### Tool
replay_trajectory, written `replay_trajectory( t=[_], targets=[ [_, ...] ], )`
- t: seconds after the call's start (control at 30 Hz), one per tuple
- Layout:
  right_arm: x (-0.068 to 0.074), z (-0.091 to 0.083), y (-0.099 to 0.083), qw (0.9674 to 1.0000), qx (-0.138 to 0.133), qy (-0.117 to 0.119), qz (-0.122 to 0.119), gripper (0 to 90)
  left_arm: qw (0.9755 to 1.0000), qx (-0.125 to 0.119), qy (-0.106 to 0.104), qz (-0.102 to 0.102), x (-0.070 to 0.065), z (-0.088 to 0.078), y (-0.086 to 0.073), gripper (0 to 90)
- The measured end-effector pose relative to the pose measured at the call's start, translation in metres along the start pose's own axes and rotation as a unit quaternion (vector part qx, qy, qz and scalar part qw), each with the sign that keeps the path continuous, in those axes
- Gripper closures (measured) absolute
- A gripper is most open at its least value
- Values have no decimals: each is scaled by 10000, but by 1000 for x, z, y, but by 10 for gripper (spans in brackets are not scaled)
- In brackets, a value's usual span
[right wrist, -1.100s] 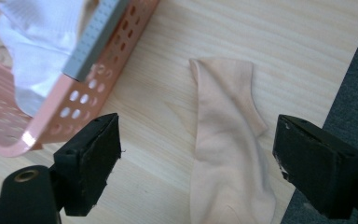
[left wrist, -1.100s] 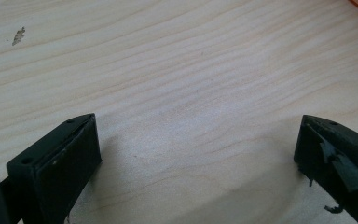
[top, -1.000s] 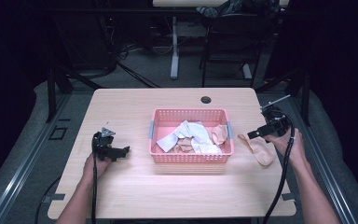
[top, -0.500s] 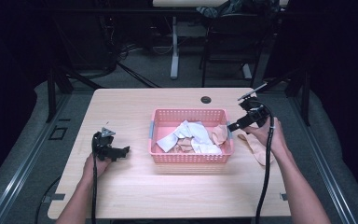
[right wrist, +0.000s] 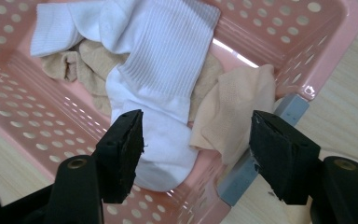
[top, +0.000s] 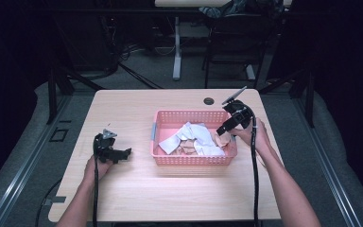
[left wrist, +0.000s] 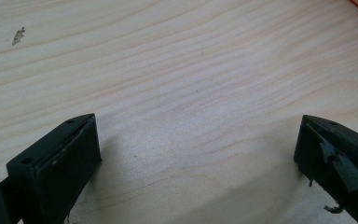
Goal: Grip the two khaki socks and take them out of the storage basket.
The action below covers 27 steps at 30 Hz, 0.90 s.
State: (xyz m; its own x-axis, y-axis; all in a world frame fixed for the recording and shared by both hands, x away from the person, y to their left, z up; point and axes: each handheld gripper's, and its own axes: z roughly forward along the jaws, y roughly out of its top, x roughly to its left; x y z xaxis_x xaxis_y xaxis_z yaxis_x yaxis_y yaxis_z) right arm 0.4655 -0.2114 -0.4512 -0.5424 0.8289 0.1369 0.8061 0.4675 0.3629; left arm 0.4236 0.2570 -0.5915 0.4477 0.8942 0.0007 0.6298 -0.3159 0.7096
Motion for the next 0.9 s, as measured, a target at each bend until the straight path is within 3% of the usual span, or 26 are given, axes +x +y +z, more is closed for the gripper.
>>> replay_trajectory(
  t=[0.27,0.5,0.73,0.8,0.83,0.9],
  targets=[
    [-3,9,2,9996,206,-78,165,354,10000,-1,1,-9,0,0,0,0],
    [-3,19,1,9994,201,-93,251,381,10000,0,1,-1,0,0,0,0],
    [2,35,5,9986,488,-191,94,420,10000,-1,1,0,0,0,0,0],
    [2,40,5,9989,405,-199,156,443,10000,-1,0,-1,0,0,0,0],
    [1,43,7,9977,629,-259,42,462,10000,-3,1,-9,0,0,0,0],
    [2,46,6,9981,543,-287,97,474,10000,0,0,0,0,0,0,0]
  ],
)
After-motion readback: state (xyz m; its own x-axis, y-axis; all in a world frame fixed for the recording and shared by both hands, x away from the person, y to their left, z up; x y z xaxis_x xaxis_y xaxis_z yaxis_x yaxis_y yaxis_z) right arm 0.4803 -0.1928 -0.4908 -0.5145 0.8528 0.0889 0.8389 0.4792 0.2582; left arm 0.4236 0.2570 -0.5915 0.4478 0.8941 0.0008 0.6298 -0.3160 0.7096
